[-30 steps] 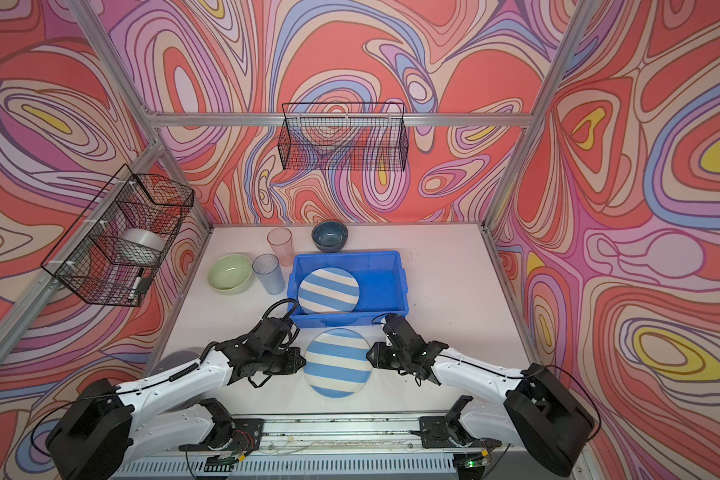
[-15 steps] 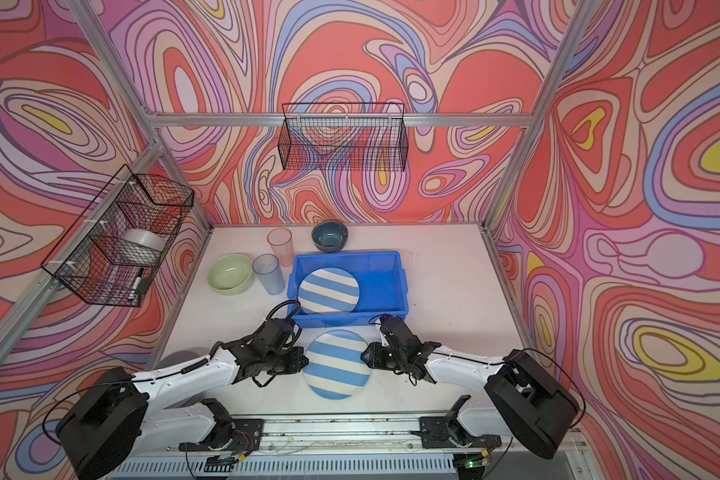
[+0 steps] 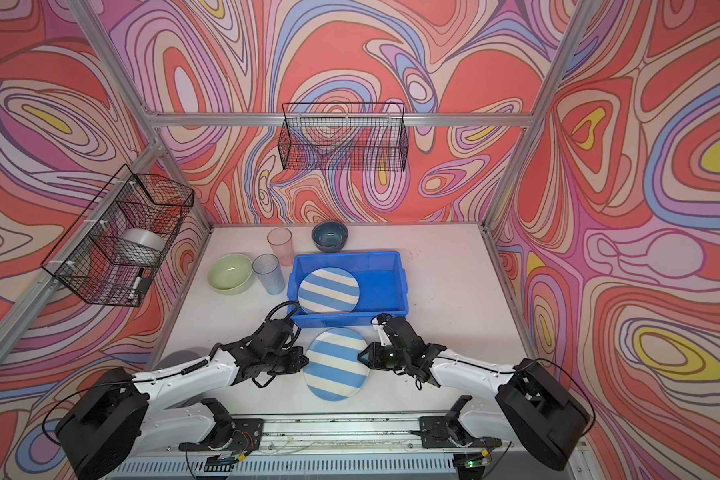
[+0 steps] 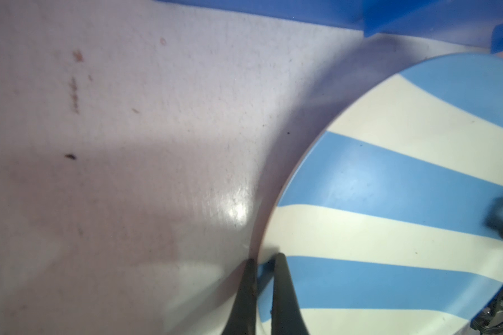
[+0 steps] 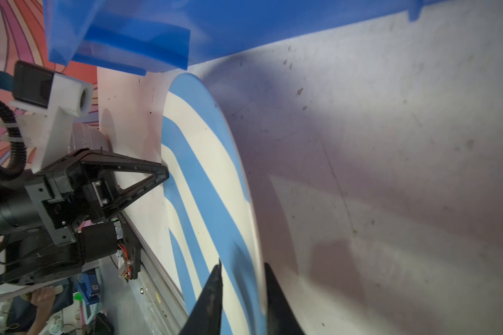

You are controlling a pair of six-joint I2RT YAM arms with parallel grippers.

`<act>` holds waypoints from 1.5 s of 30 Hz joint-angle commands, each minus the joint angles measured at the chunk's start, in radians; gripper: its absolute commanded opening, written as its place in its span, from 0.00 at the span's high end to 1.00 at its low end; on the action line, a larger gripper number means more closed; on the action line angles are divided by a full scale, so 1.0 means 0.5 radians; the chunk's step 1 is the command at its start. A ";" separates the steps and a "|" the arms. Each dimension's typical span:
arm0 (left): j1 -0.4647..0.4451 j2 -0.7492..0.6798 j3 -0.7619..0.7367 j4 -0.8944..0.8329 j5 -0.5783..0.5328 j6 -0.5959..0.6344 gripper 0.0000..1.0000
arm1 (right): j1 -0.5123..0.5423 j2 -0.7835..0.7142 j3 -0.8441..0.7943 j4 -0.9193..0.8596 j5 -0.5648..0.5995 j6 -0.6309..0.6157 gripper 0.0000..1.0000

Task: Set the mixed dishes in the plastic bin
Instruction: 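Pinch the striped plate rims with both grippers and lift it, then carry the striped plate over the blue bin with both grippers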

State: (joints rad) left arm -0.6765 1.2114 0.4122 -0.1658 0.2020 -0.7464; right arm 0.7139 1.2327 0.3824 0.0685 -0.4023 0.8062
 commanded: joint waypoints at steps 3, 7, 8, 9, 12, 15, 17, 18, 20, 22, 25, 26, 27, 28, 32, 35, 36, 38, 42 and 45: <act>-0.012 0.038 -0.067 -0.110 -0.026 -0.044 0.96 | 0.008 -0.032 0.033 0.068 -0.085 -0.003 0.83; -0.012 0.018 -0.059 -0.109 0.001 -0.054 0.96 | 0.008 -0.055 0.068 -0.006 -0.085 -0.003 0.94; -0.012 0.001 -0.056 -0.114 0.002 -0.059 0.96 | 0.008 -0.067 0.080 -0.030 -0.082 0.006 0.97; -0.012 -0.013 -0.054 -0.122 0.002 -0.067 0.95 | 0.008 -0.082 0.089 -0.047 -0.079 0.006 0.97; -0.012 -0.084 -0.026 -0.178 -0.007 -0.108 0.91 | 0.008 -0.137 0.125 -0.132 -0.085 0.015 1.00; -0.012 -0.205 0.034 -0.325 -0.034 -0.136 0.87 | 0.008 -0.191 0.194 -0.266 -0.100 -0.006 1.00; -0.012 -0.319 0.092 -0.436 -0.068 -0.139 0.85 | 0.008 -0.226 0.244 -0.347 -0.108 -0.025 1.00; -0.012 -0.381 0.134 -0.512 -0.092 -0.137 0.84 | 0.008 -0.242 0.278 -0.393 -0.107 -0.034 1.00; -0.012 -0.486 0.241 -0.659 -0.165 -0.130 0.82 | 0.008 -0.264 0.349 -0.474 -0.115 -0.070 1.00; -0.012 -0.572 0.360 -0.810 -0.278 -0.136 0.77 | 0.008 -0.274 0.442 -0.562 -0.129 -0.126 1.00; -0.002 -0.607 0.489 -0.936 -0.374 -0.106 0.71 | 0.006 -0.256 0.613 -0.719 -0.132 -0.230 1.00; 0.004 -0.600 0.533 -0.966 -0.382 -0.085 0.70 | 0.005 -0.244 0.669 -0.771 -0.107 -0.261 1.00; 0.011 -0.589 0.584 -0.994 -0.391 -0.064 0.69 | 0.003 -0.229 0.733 -0.826 -0.080 -0.302 1.00; 0.023 -0.564 0.630 -1.012 -0.396 -0.040 0.68 | -0.002 -0.212 0.789 -0.860 -0.052 -0.343 1.00; 0.172 -0.448 0.749 -1.001 -0.343 0.042 0.68 | -0.121 -0.088 0.964 -0.879 -0.060 -0.423 1.00; 0.343 -0.367 0.811 -0.940 -0.227 0.093 0.69 | -0.207 0.010 1.094 -0.851 -0.028 -0.448 1.00; 0.386 -0.343 0.835 -0.925 -0.224 0.108 0.70 | -0.236 0.041 1.132 -0.827 -0.021 -0.455 1.00; 0.454 -0.289 0.884 -0.909 -0.225 0.153 0.72 | -0.295 0.106 1.203 -0.777 -0.013 -0.466 1.00; 0.575 -0.161 0.958 -0.855 -0.179 0.233 0.79 | -0.417 0.292 1.352 -0.658 -0.040 -0.487 1.00; 0.632 -0.050 0.974 -0.783 -0.158 0.285 0.82 | -0.466 0.450 1.462 -0.570 -0.061 -0.486 1.00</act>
State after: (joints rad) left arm -0.3809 1.1477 0.8787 -0.5819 0.1047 -0.6502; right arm 0.5018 1.4124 1.0557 -0.3046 -0.4183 0.5797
